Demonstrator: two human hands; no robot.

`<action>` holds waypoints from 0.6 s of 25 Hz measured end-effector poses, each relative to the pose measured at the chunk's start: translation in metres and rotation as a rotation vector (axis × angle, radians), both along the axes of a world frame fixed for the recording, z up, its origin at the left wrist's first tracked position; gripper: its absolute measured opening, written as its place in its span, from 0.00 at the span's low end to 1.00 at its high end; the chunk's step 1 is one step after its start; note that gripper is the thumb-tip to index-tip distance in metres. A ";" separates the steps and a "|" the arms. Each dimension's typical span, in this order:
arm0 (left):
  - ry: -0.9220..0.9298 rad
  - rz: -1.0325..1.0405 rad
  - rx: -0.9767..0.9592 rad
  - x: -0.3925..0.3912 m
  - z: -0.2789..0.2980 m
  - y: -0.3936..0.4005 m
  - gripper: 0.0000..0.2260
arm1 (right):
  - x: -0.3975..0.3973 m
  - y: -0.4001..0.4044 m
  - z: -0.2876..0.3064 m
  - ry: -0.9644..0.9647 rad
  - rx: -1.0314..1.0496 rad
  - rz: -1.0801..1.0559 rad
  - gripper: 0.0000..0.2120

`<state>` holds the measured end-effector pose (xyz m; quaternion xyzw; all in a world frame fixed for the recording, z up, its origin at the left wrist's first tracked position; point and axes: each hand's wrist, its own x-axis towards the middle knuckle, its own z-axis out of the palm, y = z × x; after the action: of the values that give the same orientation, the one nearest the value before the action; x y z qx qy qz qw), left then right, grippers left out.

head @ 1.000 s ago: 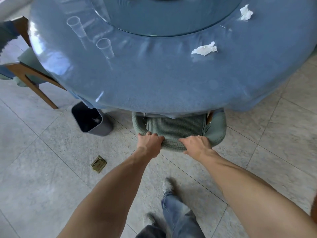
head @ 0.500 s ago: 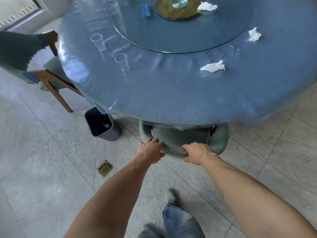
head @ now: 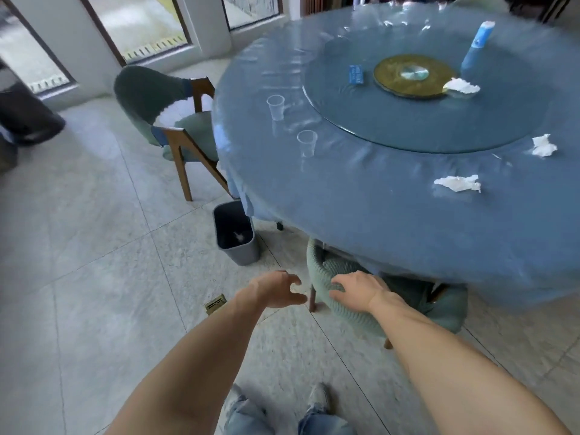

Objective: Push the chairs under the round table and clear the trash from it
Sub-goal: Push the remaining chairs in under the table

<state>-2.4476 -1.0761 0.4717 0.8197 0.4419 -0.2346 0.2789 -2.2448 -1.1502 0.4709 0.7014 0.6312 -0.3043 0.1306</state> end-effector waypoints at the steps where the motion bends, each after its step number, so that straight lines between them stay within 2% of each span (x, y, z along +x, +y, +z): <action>1: 0.003 0.049 0.008 -0.022 0.005 0.004 0.26 | -0.014 0.011 0.006 -0.005 0.001 0.031 0.22; 10: -0.008 0.425 0.082 -0.234 0.034 0.034 0.28 | -0.188 0.117 0.040 -0.014 0.106 0.351 0.23; 15: -0.046 0.658 0.079 -0.370 0.037 0.051 0.30 | -0.327 0.177 0.055 0.017 0.117 0.523 0.24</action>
<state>-2.8179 -1.0247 0.5086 0.6483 0.6851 -0.0964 0.3178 -2.5719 -0.9730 0.5255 0.5183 0.8085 -0.2292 0.1589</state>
